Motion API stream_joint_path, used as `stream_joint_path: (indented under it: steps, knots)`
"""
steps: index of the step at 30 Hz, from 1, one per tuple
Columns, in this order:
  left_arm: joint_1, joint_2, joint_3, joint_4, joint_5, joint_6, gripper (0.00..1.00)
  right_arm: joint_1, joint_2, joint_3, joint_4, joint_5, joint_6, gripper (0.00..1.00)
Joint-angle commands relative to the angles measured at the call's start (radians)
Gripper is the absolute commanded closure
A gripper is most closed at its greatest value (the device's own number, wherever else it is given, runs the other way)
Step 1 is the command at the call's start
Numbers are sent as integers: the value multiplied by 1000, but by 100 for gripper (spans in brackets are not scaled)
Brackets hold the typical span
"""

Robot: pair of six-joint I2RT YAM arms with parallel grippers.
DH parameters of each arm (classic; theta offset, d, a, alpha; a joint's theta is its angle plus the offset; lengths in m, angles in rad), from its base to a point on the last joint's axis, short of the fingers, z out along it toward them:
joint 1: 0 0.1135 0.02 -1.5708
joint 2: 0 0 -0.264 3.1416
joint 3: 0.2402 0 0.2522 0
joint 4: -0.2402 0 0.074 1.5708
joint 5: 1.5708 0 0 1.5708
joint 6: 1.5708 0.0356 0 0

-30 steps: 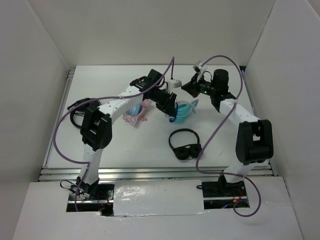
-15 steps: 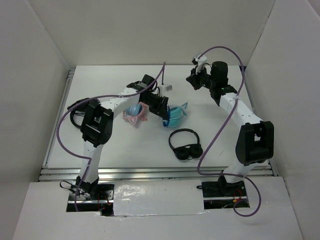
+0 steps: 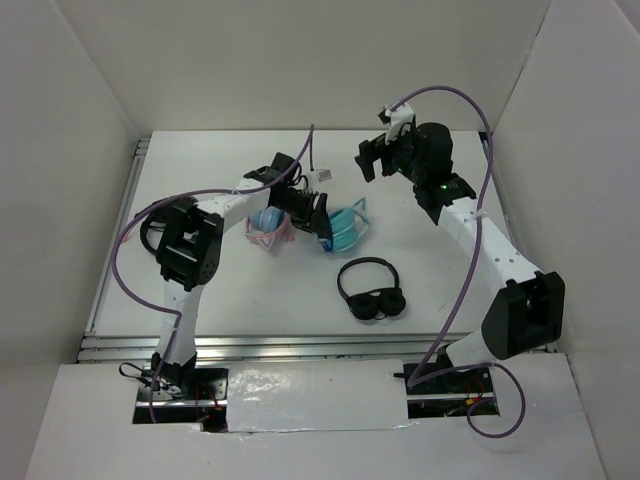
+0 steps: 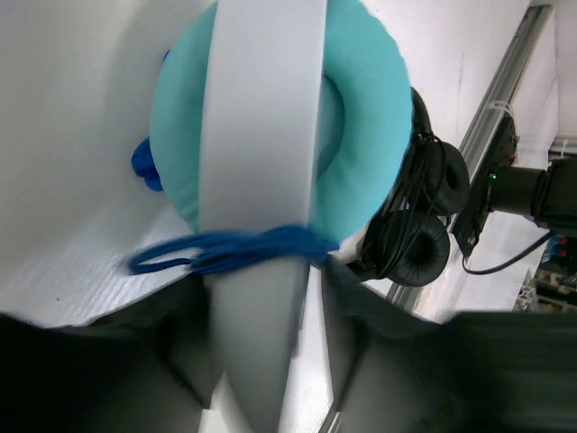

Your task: Wrap the headphones

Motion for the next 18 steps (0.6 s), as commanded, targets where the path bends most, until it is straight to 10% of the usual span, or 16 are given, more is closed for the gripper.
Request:
stream_joint_path:
  steps: [1, 3, 18]
  knots:
    - [1, 15, -35, -12, -50, -20, 42, 23, -56, 0, -16, 66, 5, 0]
    - [2, 4, -38, -16, -60, -23, 1, 33, -69, -6, -9, 96, 14, 0]
    - [5, -137, -50, -113, -276, -49, 1, 54, -106, -11, -10, 107, 31, 0]
